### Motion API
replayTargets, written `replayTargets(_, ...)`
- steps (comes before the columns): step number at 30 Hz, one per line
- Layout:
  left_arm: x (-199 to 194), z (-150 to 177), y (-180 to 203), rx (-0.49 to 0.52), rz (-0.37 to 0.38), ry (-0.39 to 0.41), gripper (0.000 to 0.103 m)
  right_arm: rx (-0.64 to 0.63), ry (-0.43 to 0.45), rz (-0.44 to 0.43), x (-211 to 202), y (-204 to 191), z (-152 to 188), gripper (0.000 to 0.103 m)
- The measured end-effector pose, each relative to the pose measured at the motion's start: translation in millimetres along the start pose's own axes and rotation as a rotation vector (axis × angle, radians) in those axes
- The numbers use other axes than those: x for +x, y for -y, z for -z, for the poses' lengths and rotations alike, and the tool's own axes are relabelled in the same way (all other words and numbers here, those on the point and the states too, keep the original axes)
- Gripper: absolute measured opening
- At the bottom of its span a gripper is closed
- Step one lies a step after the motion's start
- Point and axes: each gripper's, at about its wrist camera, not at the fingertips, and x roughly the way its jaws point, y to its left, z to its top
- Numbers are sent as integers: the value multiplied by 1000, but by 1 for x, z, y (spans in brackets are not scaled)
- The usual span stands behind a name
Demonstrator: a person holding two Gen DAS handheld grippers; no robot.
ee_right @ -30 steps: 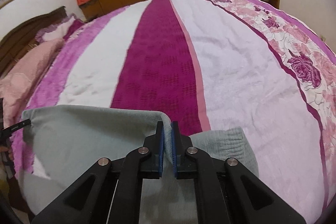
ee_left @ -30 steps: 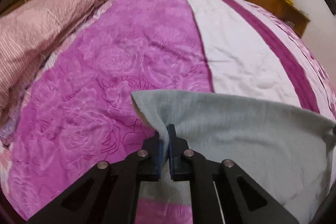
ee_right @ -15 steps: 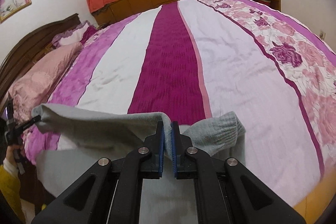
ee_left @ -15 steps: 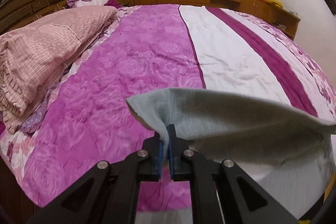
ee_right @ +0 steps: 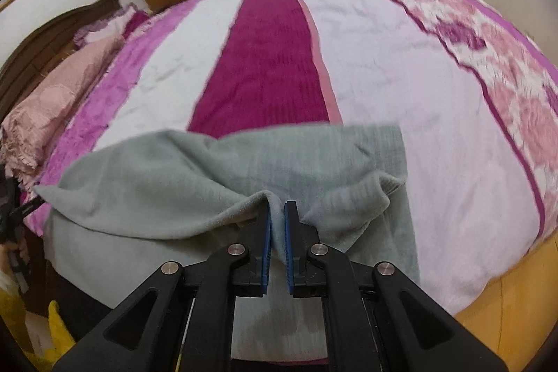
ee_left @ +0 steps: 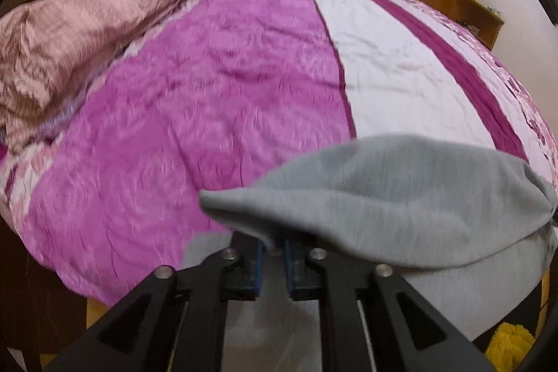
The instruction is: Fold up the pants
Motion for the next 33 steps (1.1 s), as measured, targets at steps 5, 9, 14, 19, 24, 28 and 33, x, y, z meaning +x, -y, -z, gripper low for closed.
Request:
replayTargets(5, -6, 22, -3, -84, 25, -26, 40, 79, -52, 25, 17, 9, 15, 8)
replayTargets(9, -18, 37, -2, -164, 82, -37, 46, 90, -44, 44, 16, 7, 21, 12)
replayTargets(14, -32, 43, 12, -200, 167, -11, 50, 157, -14, 49, -11, 5, 28, 26)
replayTargets(19, -23, 31, 34, -192, 196, -5, 50, 170, 14, 50, -32, 4, 39, 34)
replayTargets(24, -1, 20, 50, -205, 209, 3, 50, 215, -40, 37, -23, 10, 53, 34)
replayTargets(28, 14, 18, 53, -230, 205, 2, 50, 245, -72, 38, -10, 13, 62, 34)
replayTargets(33, 17, 22, 51, -241, 207, 6, 43, 287, -67, 39, -4, 15, 63, 35)
